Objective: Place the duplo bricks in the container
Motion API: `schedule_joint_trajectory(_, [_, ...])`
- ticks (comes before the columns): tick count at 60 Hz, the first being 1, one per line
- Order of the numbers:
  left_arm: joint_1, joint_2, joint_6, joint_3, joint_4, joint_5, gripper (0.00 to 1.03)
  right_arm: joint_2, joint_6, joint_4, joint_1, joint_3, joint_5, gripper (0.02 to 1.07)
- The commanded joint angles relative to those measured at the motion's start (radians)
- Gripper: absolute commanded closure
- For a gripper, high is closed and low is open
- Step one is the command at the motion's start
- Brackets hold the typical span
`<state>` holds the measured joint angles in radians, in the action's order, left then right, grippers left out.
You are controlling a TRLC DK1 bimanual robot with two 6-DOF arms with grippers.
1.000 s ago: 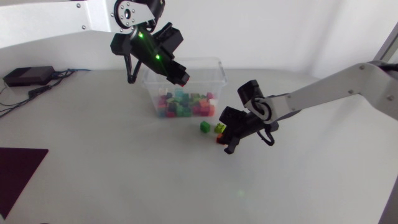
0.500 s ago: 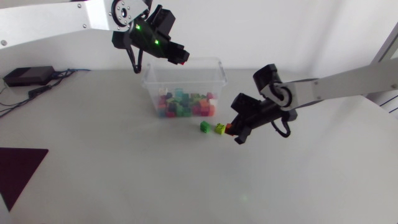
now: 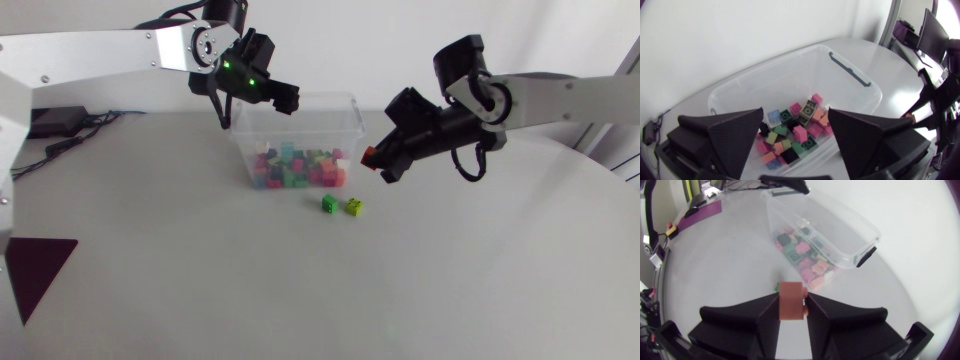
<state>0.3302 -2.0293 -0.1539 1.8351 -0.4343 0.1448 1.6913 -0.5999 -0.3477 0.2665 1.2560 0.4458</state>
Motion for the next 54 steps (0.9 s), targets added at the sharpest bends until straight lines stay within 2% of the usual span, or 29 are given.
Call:
schedule_joint_trajectory(1, [0.004,0.100,-0.016,-0.089,0.006,-0.005,0.05,-0.010,0.051,0.003,0.002,0.054,0.008,0.97])
schedule_joint_trajectory(14, [0.044,0.241,-0.147,-0.295,0.000,-0.001,0.05,0.065,0.138,0.032,0.027,0.203,0.005,0.97])
schedule_joint_trajectory(33, [0.089,0.299,-0.268,-0.470,-0.043,0.041,0.06,0.189,0.206,0.056,0.083,0.368,-0.024,0.97])
schedule_joint_trajectory(54, [0.135,0.253,-0.294,-0.579,-0.034,0.042,0.07,0.370,0.275,0.090,0.105,0.542,-0.055,0.97])
